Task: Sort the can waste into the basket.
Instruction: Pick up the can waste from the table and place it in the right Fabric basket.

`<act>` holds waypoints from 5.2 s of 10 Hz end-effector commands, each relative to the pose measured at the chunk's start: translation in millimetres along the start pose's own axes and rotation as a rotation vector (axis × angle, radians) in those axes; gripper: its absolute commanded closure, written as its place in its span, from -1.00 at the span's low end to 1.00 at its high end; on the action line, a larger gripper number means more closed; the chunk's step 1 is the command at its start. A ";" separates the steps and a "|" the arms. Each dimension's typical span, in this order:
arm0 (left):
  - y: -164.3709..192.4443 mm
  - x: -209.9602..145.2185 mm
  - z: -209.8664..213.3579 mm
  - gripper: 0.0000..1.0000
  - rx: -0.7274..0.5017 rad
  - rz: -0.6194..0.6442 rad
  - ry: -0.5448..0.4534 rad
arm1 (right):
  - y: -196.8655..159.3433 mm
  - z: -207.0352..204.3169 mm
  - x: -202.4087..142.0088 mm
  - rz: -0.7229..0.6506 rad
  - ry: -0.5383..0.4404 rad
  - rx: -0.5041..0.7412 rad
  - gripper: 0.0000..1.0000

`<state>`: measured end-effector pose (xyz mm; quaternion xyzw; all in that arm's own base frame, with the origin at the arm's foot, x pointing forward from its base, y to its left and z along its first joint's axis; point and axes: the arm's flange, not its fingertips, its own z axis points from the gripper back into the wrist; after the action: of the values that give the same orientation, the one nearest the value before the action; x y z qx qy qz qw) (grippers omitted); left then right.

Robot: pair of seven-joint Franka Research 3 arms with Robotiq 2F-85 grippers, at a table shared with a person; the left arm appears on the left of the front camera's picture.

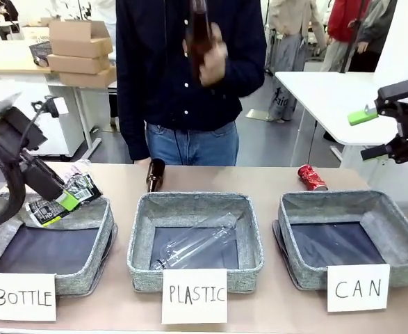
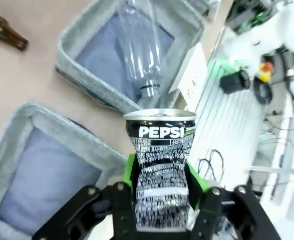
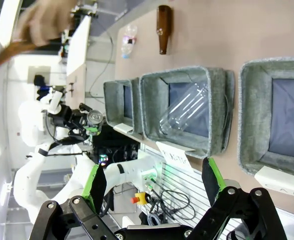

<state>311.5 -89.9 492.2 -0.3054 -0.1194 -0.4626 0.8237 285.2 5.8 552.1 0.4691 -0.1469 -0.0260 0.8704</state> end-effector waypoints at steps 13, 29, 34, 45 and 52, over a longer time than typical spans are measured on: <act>-176.6 301.2 -287.8 0.16 -0.046 -0.909 -0.029 | -36.7 90.0 1.7 -0.142 -0.283 -0.015 -1.00; -101.5 341.1 -363.4 -1.00 -0.122 -0.702 -0.006 | -36.7 90.0 1.7 -0.142 -0.283 -0.015 -1.00; -99.6 238.7 -259.2 -1.00 -0.309 -0.404 0.142 | -34.2 72.9 6.8 -0.134 -0.205 -0.040 -1.00; 32.9 4.7 28.0 -1.00 -0.453 0.274 -0.499 | 30.6 -119.3 44.0 -0.126 0.059 0.369 -1.00; 32.9 4.7 28.0 -1.00 -0.453 0.274 -0.499 | 51.1 -131.2 39.5 -0.116 0.075 0.345 -1.00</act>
<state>342.8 -67.7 502.4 -0.5986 -0.1676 -0.2677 0.7362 352.2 134.2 531.3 0.6143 -0.0808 -0.0278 0.7845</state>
